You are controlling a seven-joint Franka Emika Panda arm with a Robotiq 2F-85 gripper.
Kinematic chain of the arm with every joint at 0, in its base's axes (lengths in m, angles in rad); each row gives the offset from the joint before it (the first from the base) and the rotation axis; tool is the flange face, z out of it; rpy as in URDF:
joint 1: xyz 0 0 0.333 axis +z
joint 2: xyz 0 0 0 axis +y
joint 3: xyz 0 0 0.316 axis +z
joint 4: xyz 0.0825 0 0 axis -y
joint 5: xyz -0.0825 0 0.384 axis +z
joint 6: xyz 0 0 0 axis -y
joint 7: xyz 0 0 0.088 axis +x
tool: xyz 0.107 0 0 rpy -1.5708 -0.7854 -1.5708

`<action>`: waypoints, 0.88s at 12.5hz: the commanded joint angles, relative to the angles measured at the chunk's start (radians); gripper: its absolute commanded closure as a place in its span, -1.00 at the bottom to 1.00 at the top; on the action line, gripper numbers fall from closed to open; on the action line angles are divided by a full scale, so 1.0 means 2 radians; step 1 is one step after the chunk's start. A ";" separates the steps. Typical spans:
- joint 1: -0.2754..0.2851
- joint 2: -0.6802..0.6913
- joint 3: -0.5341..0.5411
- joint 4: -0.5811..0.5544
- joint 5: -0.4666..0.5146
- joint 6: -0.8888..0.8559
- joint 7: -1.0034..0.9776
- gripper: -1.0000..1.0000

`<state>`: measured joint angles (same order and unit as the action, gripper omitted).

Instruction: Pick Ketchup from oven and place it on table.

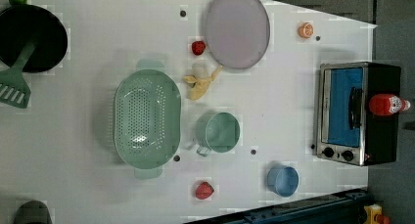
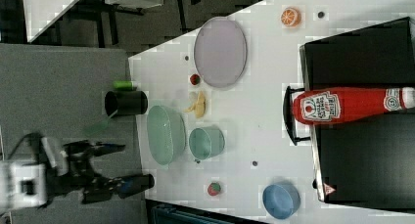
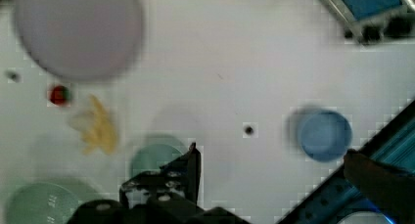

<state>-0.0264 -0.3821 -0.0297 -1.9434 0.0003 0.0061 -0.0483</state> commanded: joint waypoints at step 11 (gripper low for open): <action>-0.033 0.131 -0.204 0.015 -0.005 0.171 0.008 -1.00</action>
<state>-0.0759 -0.0881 -0.4617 -1.9473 -0.0089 0.3030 -0.0459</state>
